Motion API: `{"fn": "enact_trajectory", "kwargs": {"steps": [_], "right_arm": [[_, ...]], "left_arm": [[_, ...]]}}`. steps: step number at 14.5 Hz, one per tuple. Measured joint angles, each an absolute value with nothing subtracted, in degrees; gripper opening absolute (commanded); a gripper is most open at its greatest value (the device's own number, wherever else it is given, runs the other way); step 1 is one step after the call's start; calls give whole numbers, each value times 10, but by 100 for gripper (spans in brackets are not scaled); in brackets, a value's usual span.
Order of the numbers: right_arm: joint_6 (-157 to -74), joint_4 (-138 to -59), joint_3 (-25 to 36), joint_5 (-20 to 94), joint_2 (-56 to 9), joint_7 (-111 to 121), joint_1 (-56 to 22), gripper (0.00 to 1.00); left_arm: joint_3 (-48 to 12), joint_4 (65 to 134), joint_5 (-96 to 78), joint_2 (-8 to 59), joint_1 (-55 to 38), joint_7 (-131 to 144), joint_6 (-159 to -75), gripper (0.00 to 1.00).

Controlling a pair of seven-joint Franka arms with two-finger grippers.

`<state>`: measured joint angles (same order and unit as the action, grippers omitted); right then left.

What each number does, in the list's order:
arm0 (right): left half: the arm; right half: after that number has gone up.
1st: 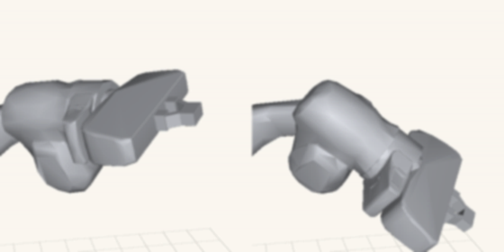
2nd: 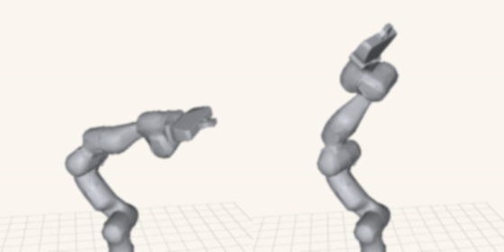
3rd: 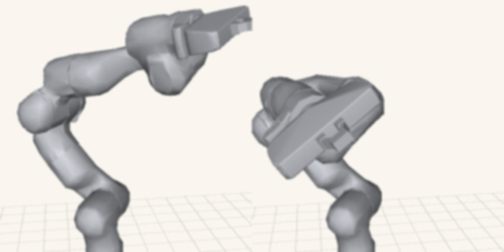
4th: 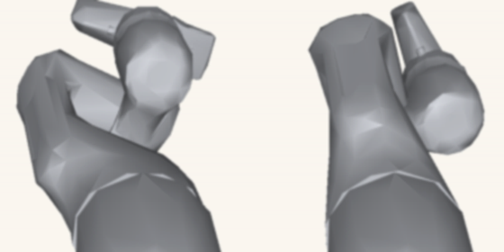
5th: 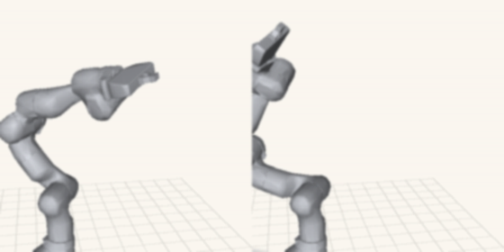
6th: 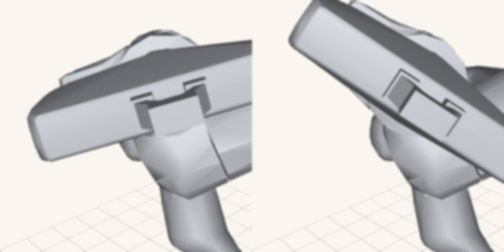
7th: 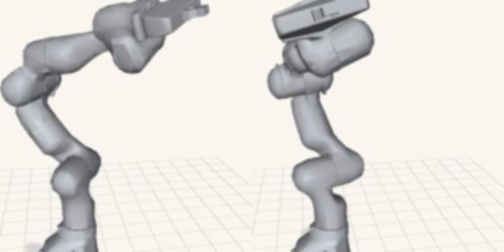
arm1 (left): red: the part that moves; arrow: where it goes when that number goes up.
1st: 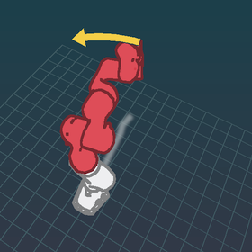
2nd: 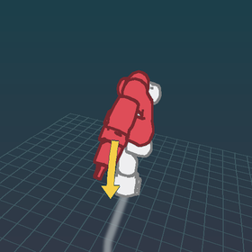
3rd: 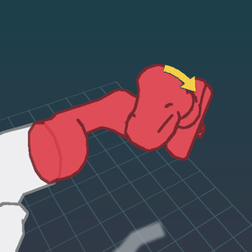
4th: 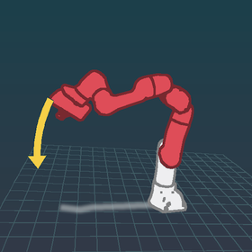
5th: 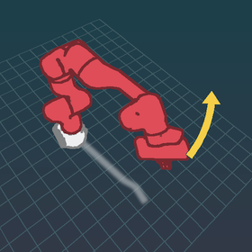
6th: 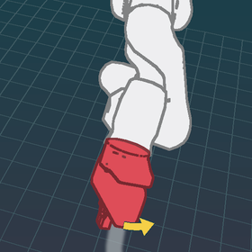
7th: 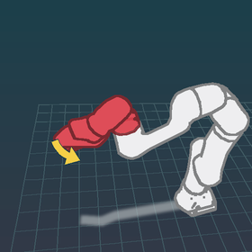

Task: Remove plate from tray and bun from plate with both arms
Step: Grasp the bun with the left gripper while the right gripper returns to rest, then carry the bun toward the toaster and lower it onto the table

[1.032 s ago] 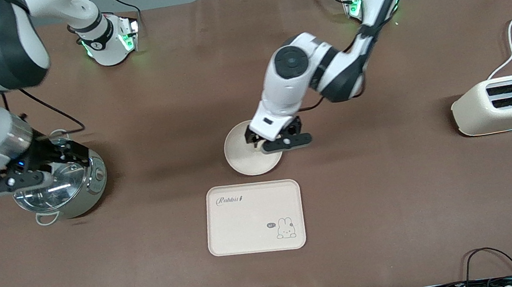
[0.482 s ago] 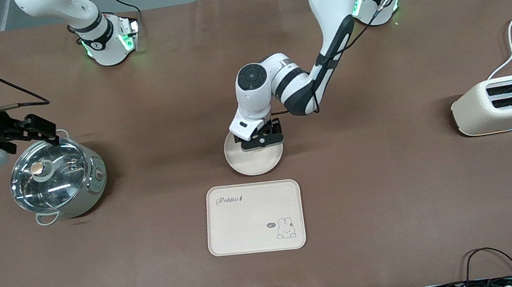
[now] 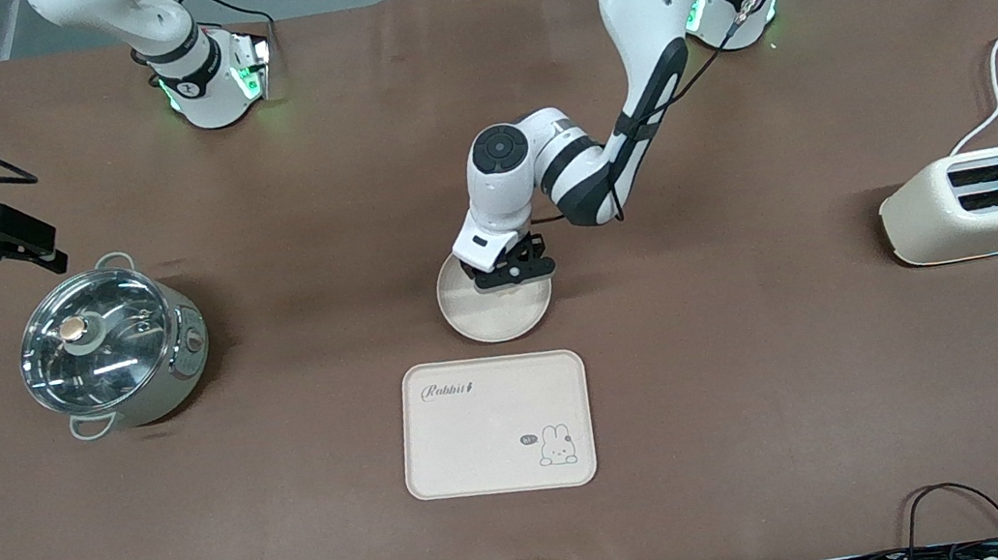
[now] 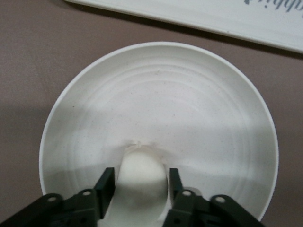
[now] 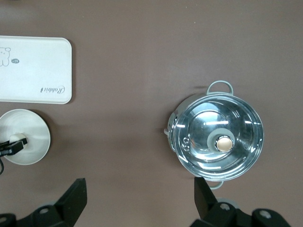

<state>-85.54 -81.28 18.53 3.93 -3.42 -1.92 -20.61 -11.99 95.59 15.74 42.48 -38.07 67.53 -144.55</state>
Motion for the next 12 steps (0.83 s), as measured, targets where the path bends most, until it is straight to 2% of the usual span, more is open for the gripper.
{"fn": "enact_trajectory", "kwargs": {"steps": [4,7,9,12], "right_arm": [[-846,-826,135,39,-9,13,-139,100],[-846,-840,108,39,2,18,-112,100],[-846,-841,90,39,5,21,-100,100],[-852,-850,82,39,12,24,-94,100]], "left_arm": [[-119,948,169,416,-377,695,-1418,0],[-118,915,167,373,-351,639,-1280,0],[-118,902,131,329,-301,523,-1214,0],[-118,907,94,278,-168,301,-1159,0]]}}
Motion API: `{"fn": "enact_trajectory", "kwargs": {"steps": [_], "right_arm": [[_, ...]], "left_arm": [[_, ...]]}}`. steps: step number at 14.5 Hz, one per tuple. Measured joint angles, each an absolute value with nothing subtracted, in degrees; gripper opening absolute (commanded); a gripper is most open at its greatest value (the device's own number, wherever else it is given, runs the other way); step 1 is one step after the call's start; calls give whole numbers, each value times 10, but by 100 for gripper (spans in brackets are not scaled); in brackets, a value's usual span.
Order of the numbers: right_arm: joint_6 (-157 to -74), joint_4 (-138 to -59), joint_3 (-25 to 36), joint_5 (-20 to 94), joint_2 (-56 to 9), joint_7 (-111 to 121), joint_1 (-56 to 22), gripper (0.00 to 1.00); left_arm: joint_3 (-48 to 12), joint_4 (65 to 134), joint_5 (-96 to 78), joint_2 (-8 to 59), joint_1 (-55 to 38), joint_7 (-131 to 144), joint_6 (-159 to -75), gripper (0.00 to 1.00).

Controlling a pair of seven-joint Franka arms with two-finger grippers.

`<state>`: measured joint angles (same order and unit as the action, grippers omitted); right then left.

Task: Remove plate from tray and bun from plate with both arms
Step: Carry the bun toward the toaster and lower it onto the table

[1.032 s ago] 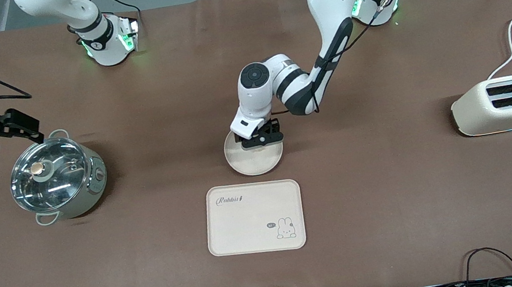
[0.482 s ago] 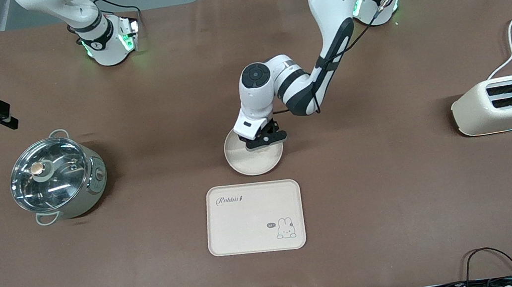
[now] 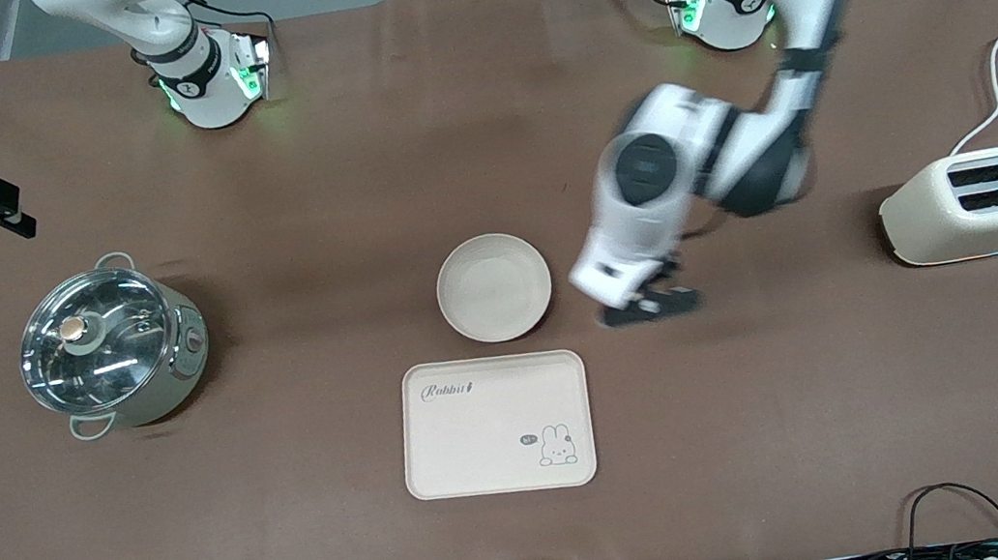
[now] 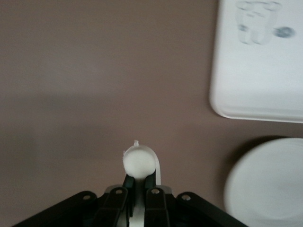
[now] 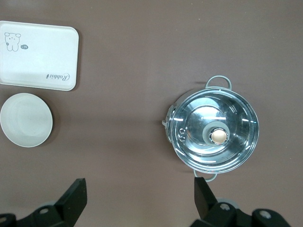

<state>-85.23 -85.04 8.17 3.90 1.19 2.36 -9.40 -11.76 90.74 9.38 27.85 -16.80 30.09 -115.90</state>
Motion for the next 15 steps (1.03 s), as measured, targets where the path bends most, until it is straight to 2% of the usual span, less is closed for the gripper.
{"fn": "enact_trajectory", "kwargs": {"steps": [3,4,5,6,7,10,15], "right_arm": [[-863,-865,80,39,12,29,-89,100],[-864,-867,79,39,12,31,-87,100],[-867,-867,79,39,13,34,-84,100],[-870,-866,79,39,14,37,-83,100],[-872,-864,79,38,14,38,-82,100],[-876,-846,79,38,17,39,-81,100],[-875,-837,78,38,18,39,-81,100]], "left_arm": [[-119,943,88,279,-43,151,-1183,1],[-119,967,88,286,-17,132,-1220,12],[-120,998,88,296,2,124,-1272,31],[-120,1027,88,309,13,122,-1319,72],[-121,1046,88,322,17,123,-1348,100],[-122,1057,88,341,17,123,-1370,100],[-123,1043,88,331,34,126,-1370,100]]}}
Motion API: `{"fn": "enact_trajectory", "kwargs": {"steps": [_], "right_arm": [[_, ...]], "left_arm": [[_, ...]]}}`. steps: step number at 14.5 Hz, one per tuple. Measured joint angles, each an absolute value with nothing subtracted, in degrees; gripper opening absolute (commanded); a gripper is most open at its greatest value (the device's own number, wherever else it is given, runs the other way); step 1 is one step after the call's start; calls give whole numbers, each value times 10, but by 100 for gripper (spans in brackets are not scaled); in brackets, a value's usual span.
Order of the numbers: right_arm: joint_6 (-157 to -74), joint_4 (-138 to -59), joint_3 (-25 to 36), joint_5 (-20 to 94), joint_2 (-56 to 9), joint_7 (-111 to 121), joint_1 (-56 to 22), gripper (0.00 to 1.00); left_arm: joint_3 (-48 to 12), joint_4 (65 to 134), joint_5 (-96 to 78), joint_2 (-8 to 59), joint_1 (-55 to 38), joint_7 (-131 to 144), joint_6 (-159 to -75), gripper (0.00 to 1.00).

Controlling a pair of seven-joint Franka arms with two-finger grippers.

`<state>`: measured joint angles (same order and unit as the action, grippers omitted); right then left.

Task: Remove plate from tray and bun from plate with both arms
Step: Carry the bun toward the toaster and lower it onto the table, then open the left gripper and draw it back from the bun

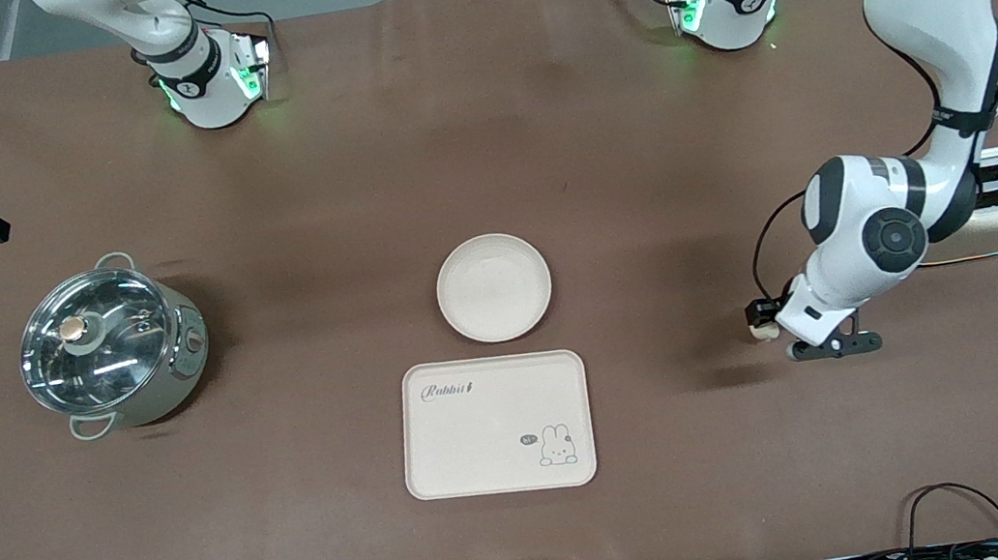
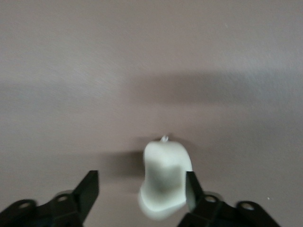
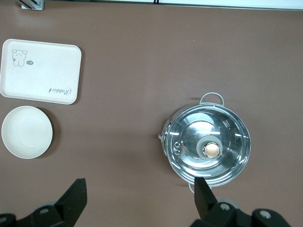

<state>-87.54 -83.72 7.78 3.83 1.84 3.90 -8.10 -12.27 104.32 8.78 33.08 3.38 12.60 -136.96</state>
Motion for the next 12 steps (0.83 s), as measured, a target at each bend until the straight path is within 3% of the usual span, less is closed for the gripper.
{"fn": "enact_trajectory", "kwargs": {"steps": [5,12], "right_arm": [[-875,-836,78,37,18,39,-80,100],[-825,-835,72,25,19,39,-80,100]], "left_arm": [[-130,1009,88,287,63,125,-1320,100],[-158,815,55,172,61,97,-971,100]]}}
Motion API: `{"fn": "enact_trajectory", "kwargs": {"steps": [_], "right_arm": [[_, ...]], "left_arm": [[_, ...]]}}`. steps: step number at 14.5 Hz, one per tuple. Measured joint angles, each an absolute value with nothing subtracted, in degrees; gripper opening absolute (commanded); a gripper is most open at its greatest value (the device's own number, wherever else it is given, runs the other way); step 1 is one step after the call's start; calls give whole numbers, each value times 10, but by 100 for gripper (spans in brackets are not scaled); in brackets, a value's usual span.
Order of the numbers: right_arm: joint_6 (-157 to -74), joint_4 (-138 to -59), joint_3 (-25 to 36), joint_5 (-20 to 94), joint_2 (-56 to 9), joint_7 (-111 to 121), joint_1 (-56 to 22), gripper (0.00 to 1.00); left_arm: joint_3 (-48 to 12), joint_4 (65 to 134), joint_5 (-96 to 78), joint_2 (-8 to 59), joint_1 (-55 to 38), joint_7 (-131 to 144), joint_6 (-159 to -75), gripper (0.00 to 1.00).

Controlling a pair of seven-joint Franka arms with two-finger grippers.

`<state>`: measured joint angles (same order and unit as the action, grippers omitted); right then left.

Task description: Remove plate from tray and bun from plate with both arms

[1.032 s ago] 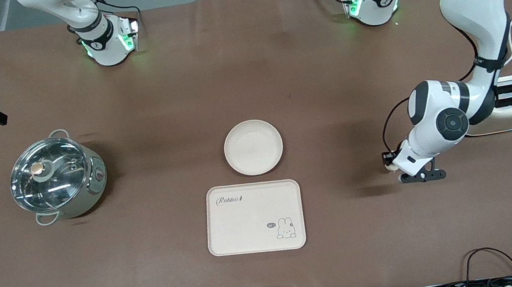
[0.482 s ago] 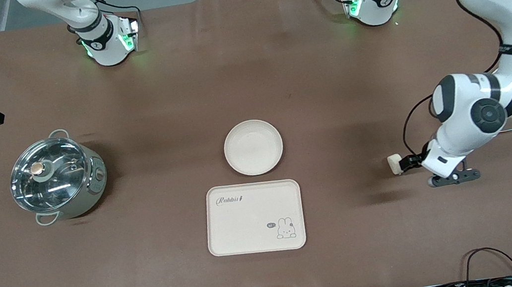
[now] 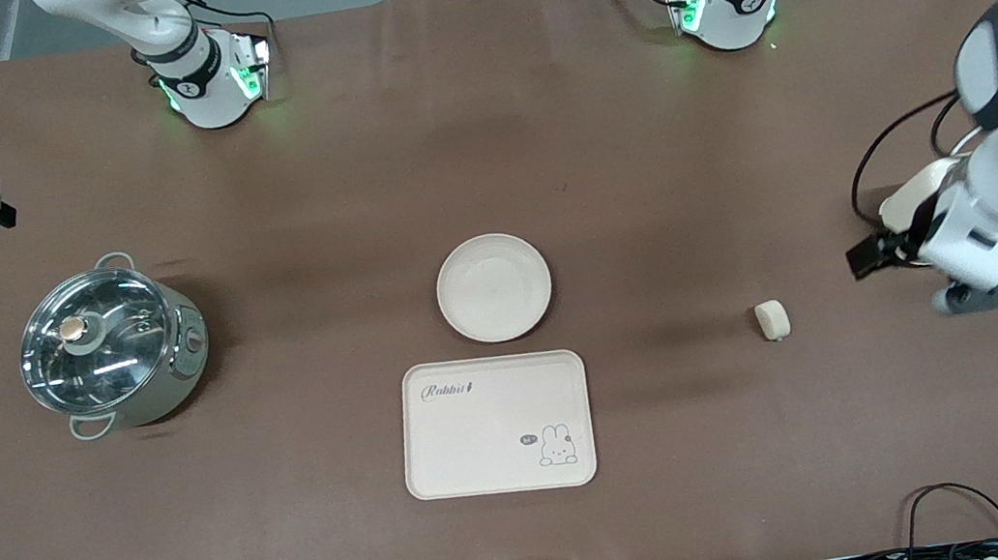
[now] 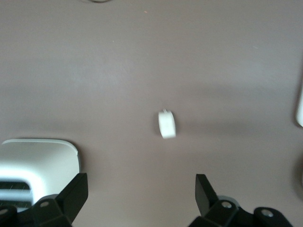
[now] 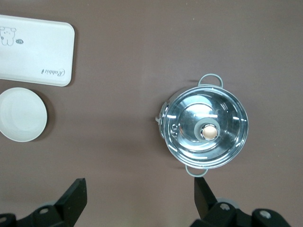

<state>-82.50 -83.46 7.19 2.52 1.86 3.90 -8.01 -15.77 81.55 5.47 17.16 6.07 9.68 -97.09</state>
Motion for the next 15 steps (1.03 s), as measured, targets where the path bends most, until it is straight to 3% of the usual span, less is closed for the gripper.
{"fn": "enact_trajectory", "kwargs": {"steps": [3,7,12,15], "right_arm": [[-822,-834,72,24,19,39,-80,100],[-820,-832,73,22,19,39,-80,100],[-802,-831,76,21,21,39,-79,100],[-791,-831,78,20,23,39,-74,100]], "left_arm": [[-125,803,22,112,59,22,-915,100],[-23,823,9,30,12,-26,-878,100],[-11,916,9,-24,-18,-26,-930,100],[-13,928,9,-31,-29,-9,-936,100]]}}
